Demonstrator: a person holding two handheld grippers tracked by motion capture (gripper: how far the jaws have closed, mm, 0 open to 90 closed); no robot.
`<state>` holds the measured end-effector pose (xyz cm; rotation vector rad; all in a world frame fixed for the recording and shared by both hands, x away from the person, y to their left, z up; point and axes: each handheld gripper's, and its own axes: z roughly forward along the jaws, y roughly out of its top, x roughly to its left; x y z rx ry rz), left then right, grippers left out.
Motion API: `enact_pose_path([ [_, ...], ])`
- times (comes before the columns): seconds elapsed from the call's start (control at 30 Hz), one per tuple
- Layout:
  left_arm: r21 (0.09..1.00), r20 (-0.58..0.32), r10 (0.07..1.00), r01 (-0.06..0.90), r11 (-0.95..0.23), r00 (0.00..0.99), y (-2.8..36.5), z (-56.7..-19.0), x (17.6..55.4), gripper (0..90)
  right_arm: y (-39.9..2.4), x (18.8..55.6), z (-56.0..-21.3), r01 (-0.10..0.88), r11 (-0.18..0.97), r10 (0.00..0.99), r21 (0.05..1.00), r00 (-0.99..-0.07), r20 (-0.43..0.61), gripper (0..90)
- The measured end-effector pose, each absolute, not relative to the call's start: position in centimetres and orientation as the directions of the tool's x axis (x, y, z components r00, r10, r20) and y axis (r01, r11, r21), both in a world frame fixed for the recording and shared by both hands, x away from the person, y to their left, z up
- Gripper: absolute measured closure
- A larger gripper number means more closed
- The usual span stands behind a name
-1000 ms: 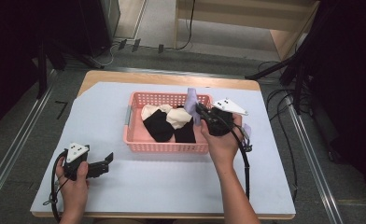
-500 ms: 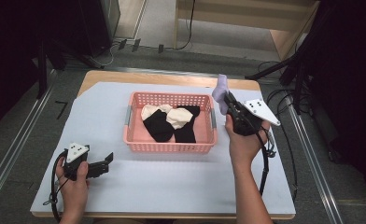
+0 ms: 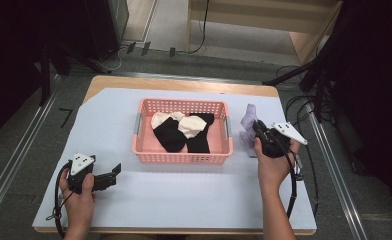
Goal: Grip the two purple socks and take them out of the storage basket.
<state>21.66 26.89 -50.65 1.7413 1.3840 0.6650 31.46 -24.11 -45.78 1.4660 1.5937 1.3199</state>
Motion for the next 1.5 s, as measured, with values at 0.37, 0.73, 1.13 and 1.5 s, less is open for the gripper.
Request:
enact_pose_path([
  [0.37, 0.834, -0.073, 0.962, 0.544, -0.086, 0.264, 26.9, -50.6, 21.6, 6.2, -26.6, 28.9, -47.5, 0.341, -0.083, 0.966, 0.936, -0.205, 0.161, 33.9],
  [0.73, 0.840, -0.076, 0.963, 0.536, -0.077, 0.257, 26.9, -50.6, 21.5, 6.3, -29.7, 25.6, -49.3, 0.350, -0.099, 0.960, 0.932, -0.212, 0.182, 25.8],
  [1.13, 0.846, -0.075, 0.964, 0.528, -0.075, 0.257, 26.8, -50.6, 21.5, 7.1, -32.5, 22.0, -51.3, 0.383, -0.072, 0.968, 0.921, -0.197, 0.158, 25.4],
  [1.5, 0.845, -0.077, 0.963, 0.529, -0.074, 0.259, 26.9, -50.6, 21.5, 7.1, -35.2, 18.7, -52.4, 0.397, -0.119, 0.974, 0.910, -0.133, 0.186, 25.5],
])
